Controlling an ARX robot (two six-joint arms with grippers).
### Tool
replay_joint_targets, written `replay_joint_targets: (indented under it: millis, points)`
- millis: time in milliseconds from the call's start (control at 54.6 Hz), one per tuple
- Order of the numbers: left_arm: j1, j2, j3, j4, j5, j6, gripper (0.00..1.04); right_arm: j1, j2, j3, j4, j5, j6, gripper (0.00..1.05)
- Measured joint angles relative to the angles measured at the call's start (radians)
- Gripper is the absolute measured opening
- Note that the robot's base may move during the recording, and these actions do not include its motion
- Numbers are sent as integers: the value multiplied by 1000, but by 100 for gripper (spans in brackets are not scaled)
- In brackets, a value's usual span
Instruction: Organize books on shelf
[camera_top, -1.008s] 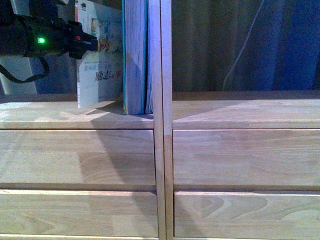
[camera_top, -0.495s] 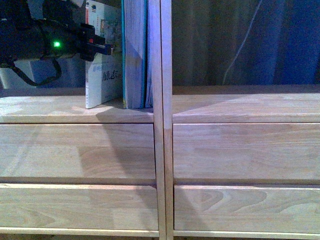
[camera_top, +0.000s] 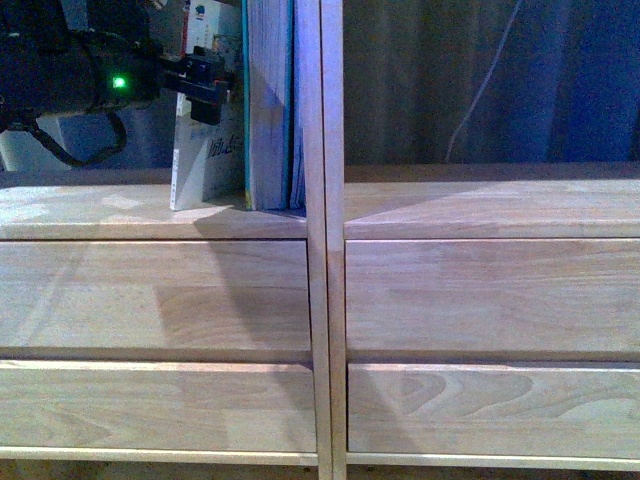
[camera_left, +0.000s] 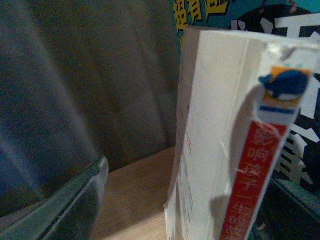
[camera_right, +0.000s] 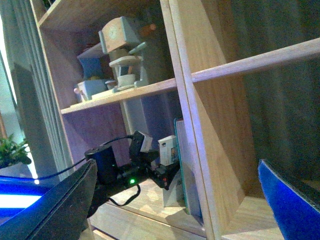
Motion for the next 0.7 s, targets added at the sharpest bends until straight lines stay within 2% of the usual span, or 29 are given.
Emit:
replay_joint_targets:
  millis: [55, 366, 696]
  points:
    - [0, -2, -11, 0, 0, -1, 99, 6, 0, 1, 1, 5, 0, 98]
    - [0, -49, -104, -13, -18, -51, 97, 55, -3, 23, -5, 39, -5, 98]
    - [1, -222, -274, -48, -9, -137, 97, 117, -24, 53, -26, 83, -27, 98]
